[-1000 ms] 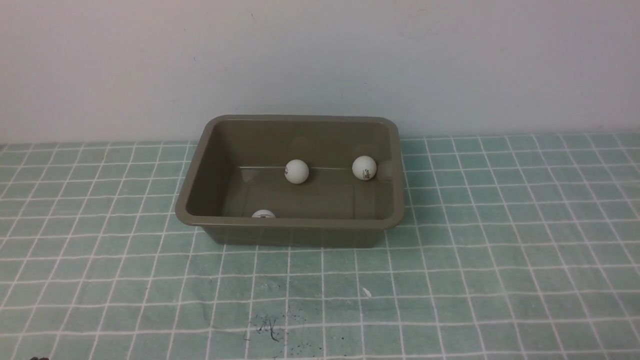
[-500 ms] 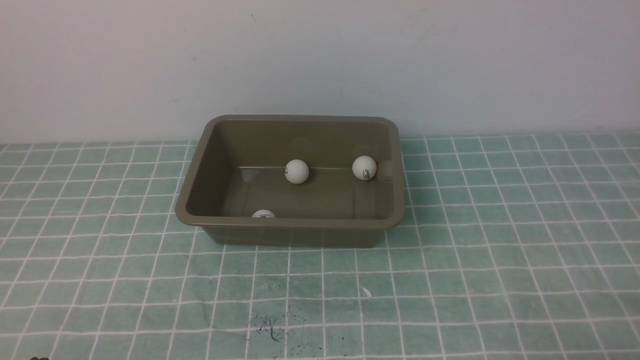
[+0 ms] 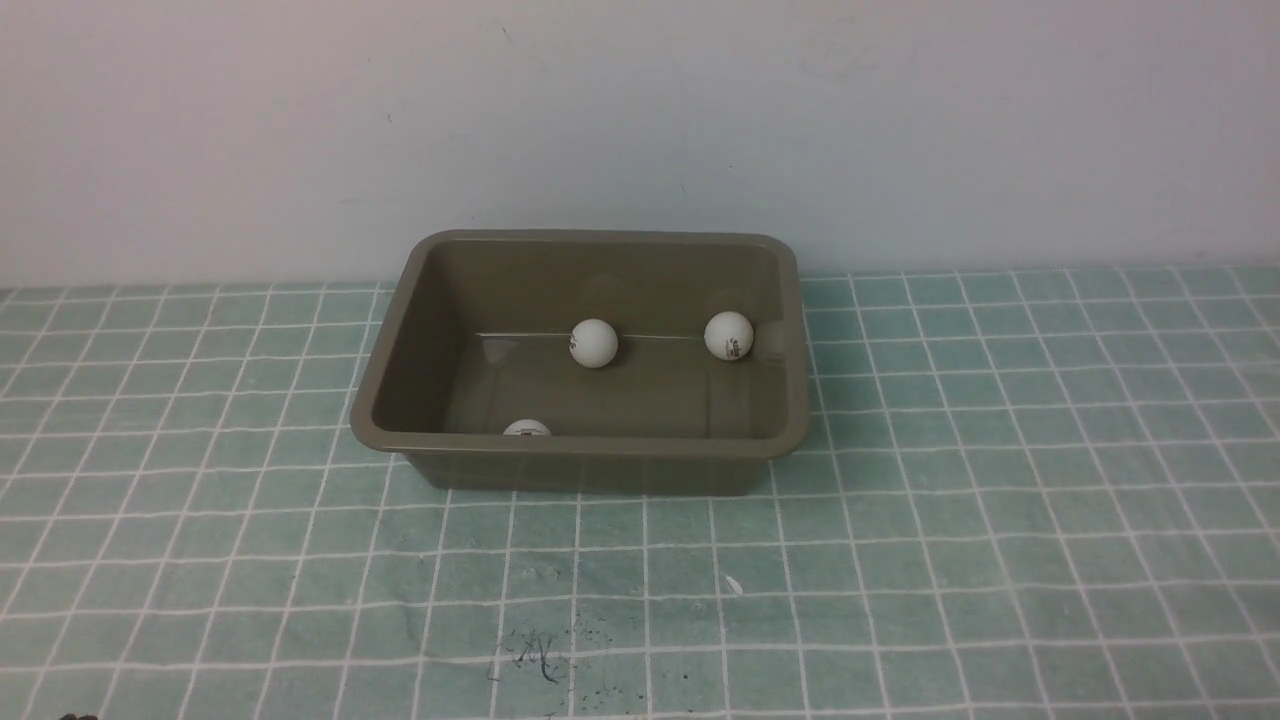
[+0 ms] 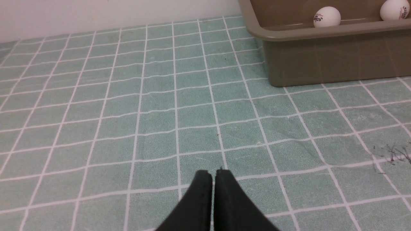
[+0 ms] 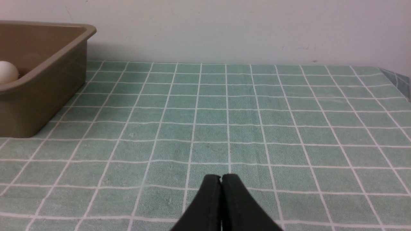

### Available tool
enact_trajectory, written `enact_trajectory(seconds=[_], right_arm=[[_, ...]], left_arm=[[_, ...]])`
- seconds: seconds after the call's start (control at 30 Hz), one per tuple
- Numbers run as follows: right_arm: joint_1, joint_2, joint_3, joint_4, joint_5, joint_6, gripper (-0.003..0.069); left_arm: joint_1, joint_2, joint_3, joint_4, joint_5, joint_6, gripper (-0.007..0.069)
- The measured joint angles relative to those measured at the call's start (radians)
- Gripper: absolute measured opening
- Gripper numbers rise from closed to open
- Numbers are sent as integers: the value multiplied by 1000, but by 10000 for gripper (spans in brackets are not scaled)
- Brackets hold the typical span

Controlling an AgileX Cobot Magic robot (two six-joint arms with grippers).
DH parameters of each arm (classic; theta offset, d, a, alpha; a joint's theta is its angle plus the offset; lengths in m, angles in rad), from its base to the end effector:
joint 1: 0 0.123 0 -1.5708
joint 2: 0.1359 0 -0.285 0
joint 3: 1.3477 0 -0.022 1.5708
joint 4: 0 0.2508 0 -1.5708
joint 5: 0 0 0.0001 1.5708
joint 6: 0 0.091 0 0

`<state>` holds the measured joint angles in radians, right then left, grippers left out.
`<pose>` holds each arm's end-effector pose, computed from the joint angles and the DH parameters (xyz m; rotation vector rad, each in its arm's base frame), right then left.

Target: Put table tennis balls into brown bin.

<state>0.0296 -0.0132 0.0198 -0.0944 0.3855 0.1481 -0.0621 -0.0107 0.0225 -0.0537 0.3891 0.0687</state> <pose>0.0522 -0.0017 0.1727 0.0534 1.8733 0.0289 0.0520 -0.0051 0.1713 0.0903 1.8820 -0.0487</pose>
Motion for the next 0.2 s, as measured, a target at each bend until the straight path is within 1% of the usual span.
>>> enact_trajectory(seconds=[0.2], right_arm=[[0,0,0,0,0,0,-15]], left_arm=[[0,0,0,0,0,0,-5]])
